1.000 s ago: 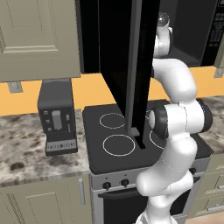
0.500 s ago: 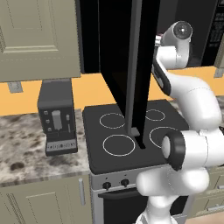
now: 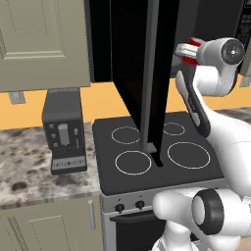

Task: Pick the cup of tea, navigate to the dining table, and place it on the saucer.

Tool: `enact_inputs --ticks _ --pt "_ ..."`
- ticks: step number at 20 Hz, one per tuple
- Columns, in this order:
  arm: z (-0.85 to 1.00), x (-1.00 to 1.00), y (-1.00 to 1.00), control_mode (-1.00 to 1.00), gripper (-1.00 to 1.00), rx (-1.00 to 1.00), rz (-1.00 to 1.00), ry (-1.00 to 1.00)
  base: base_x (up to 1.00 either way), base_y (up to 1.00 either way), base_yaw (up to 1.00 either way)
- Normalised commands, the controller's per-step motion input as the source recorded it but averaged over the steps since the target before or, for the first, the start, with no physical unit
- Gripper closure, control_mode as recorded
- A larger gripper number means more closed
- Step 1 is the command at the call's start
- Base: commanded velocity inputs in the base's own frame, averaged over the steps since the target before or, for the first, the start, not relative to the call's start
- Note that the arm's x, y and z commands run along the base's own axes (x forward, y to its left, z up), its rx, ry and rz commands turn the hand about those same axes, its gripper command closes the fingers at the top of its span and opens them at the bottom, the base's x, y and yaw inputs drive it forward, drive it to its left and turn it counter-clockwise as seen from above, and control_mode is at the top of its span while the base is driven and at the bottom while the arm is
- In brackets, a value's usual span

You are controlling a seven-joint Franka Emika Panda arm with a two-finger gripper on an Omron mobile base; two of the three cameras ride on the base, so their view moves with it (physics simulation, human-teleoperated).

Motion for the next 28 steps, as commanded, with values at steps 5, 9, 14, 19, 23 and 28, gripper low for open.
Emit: enact_inputs --ticks 5,9,14,19,23,28 --pt "0.49 -1.0 0.03 -1.0 1.0 0.01 0.14 -0.01 0.0 0.0 0.0" --pt "0.4 -1.0 0.19 -1.0 1.0 -0.01 0.18 0.0 0.0 0.0 0.0" --pt "0.1 -1.0 0.3 -1.0 1.0 -0.06 0.19 -0.01 0.0 0.0 0.0" --pt "-0.37 -0.93 0.09 -1.0 1.0 -0.03 0.17 -0.07 0.0 0.0 0.0" --pt "-0.26 -0.5 0.0 -1.0 1.0 -0.03 0.06 -0.12 0.0 0.0 0.0" --pt "-0.06 -0.14 0.22 -1.0 1.0 -0.05 0.01 -0.03 0.0 0.0 0.0"
